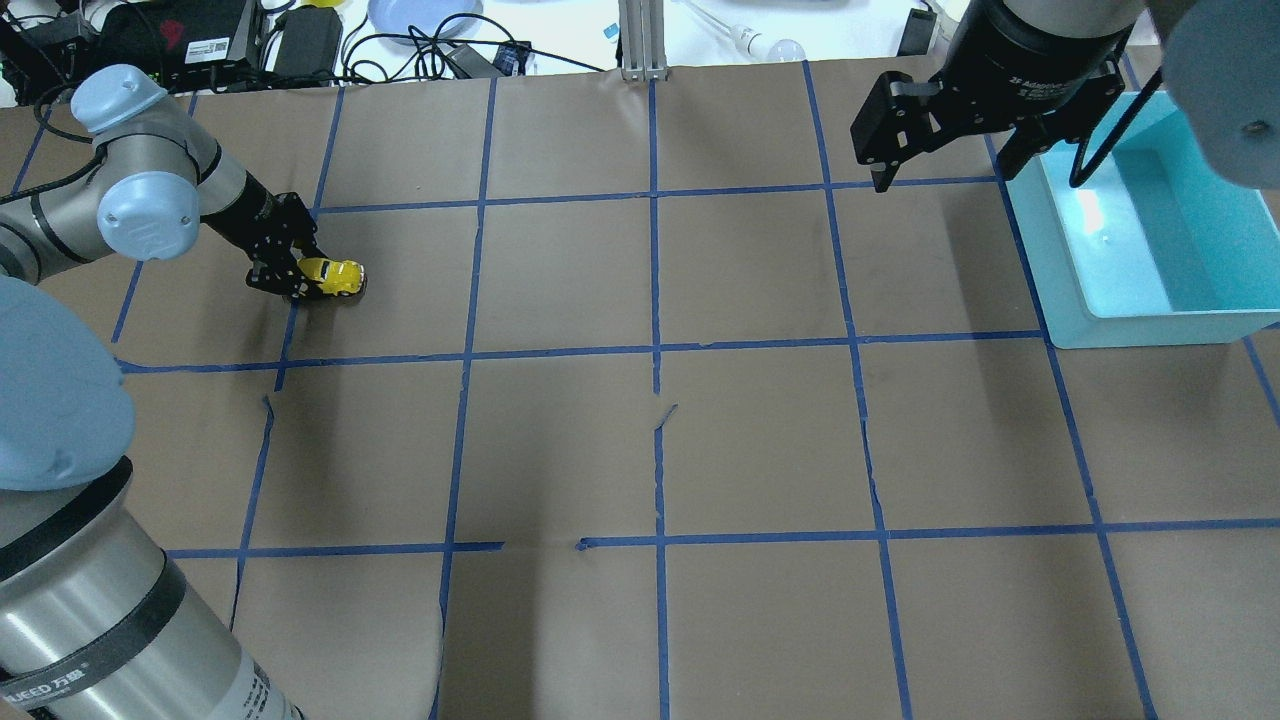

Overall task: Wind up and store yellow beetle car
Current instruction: 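Drag the held car backward along the table with the left gripper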

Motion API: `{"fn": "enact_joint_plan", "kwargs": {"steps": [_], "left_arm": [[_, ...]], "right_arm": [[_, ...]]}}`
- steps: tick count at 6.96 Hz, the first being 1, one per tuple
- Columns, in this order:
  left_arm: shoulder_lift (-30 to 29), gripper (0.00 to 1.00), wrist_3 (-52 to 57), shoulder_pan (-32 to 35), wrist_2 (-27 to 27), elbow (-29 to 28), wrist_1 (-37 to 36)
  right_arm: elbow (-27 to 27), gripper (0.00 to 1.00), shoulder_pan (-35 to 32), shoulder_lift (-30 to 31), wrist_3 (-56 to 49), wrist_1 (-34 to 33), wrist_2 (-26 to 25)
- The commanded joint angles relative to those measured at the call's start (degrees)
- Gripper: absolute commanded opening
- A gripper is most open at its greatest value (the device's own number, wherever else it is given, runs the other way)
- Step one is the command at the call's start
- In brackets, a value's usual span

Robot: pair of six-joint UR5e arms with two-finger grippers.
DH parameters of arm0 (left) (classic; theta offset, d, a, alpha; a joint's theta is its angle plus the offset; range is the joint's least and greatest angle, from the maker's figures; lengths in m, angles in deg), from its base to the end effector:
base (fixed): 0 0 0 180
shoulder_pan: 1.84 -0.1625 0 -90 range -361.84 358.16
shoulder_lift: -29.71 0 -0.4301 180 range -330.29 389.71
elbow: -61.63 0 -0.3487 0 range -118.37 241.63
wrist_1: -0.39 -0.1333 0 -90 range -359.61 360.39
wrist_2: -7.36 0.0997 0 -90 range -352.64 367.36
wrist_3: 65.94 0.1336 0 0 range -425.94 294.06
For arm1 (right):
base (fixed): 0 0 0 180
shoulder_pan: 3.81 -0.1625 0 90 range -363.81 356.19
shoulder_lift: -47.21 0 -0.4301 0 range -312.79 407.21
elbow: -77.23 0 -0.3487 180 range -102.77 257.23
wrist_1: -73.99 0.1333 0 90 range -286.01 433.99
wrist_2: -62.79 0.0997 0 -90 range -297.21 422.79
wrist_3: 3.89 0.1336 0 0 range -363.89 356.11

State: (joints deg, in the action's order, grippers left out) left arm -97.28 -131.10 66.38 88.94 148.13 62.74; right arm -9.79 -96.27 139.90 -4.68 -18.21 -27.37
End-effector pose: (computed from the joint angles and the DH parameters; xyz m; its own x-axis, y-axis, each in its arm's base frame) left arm 0.0938 -0.6467 0.1720 -0.0486 -0.9983 -0.0311 -0.9837 0.0424 0.1749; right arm 0.1519 -0.4377 0.5079 -0.9984 -0.0562 0.0047 -0.0563 0.9890 -0.1369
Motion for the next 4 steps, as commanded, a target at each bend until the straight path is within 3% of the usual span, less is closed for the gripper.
{"fn": "enact_joint_plan", "kwargs": {"steps": [1, 4], "left_arm": [[0.0, 0.0, 3.09, -2.21, -0.02, -0.01, -0.03], [-0.62, 0.0, 5.66, -4.5, -0.46, -0.01, -0.03]], "right_arm": [[-0.17, 1.0, 0.0, 0.03, 0.0, 0.0, 0.15], [-0.26, 1.0, 0.0, 0.03, 0.09, 0.0, 0.24]]}}
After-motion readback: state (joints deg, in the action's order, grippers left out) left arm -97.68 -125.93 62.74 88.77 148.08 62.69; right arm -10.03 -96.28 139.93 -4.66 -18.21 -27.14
